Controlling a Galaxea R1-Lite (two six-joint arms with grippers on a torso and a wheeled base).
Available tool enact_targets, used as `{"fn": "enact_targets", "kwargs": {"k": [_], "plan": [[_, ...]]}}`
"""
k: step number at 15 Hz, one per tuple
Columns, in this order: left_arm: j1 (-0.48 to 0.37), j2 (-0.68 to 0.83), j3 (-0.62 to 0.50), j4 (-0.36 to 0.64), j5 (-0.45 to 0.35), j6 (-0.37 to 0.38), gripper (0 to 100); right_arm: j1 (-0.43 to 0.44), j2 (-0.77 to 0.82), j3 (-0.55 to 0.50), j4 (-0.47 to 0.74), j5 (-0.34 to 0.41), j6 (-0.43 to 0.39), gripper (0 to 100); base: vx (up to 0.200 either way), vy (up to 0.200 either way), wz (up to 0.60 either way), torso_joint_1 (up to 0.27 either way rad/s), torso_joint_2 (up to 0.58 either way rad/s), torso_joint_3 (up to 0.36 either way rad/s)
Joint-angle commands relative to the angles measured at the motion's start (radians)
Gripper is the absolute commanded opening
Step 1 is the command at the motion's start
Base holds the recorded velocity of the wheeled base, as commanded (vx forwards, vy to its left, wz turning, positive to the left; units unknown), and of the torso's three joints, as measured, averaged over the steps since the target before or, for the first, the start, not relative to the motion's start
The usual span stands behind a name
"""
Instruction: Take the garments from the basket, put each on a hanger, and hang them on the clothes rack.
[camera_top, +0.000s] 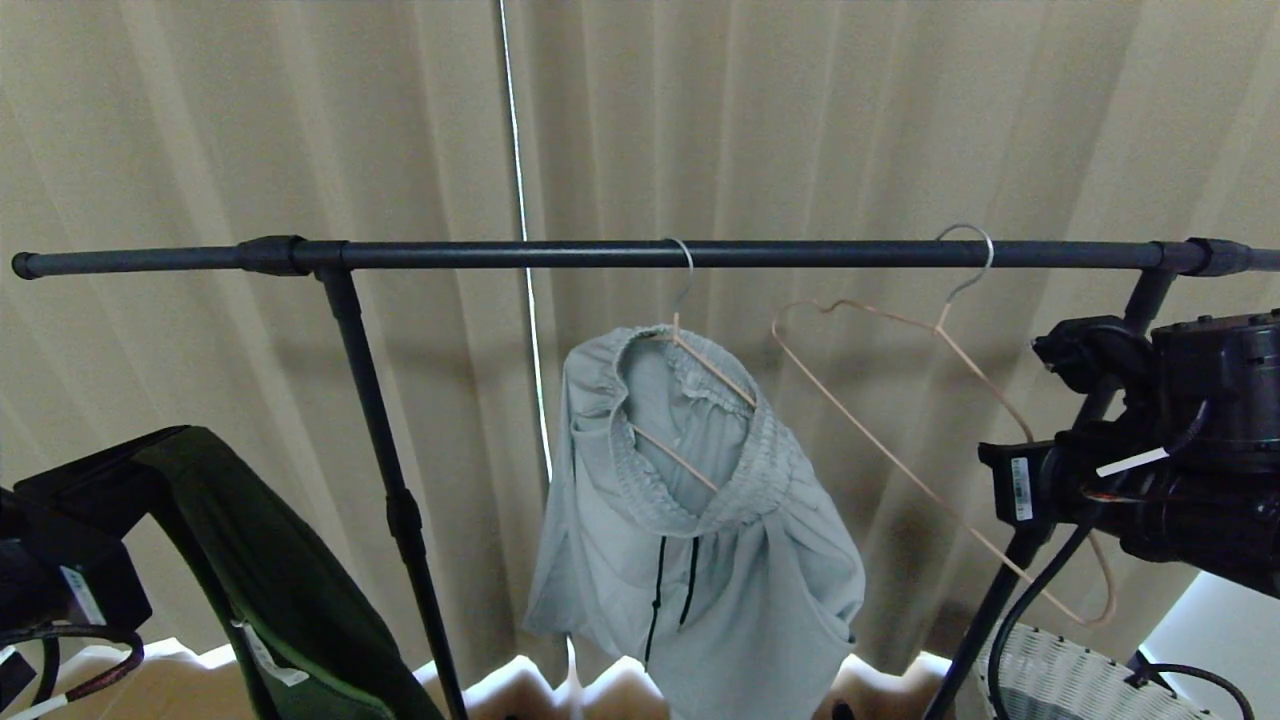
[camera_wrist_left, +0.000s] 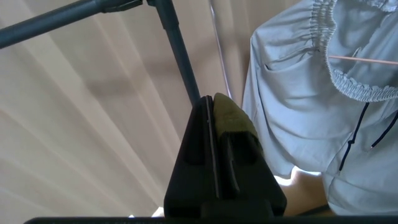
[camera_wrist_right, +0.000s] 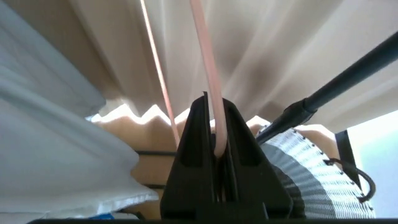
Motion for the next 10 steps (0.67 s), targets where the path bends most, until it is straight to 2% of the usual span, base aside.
{"fn": "enact_targets", "kwargs": {"k": [1,4,10], "plan": [[0.000,0.001,0.002,-0.001,0.000,0.000,0,0.000,-0.036,0.020,-0.050,0.001,-0.001,0,0.000,0.000,0.00,0.000,0.00,0.000],[0.000,-0.001,0.006,-0.001,0.000,0.000,0,-0.003,-0.082,0.083,-0.177,-0.002,-0.007,0,0.000,0.000,0.00,0.000,0.00,0.000],[0.006,-0.024,0.028,-0.001,0.003,0.002,0,-0.009,-0.303,0.228,-0.164,-0.004,-0.021,0,0.000,0.000,0.00,0.000,0.00,0.000]]}}
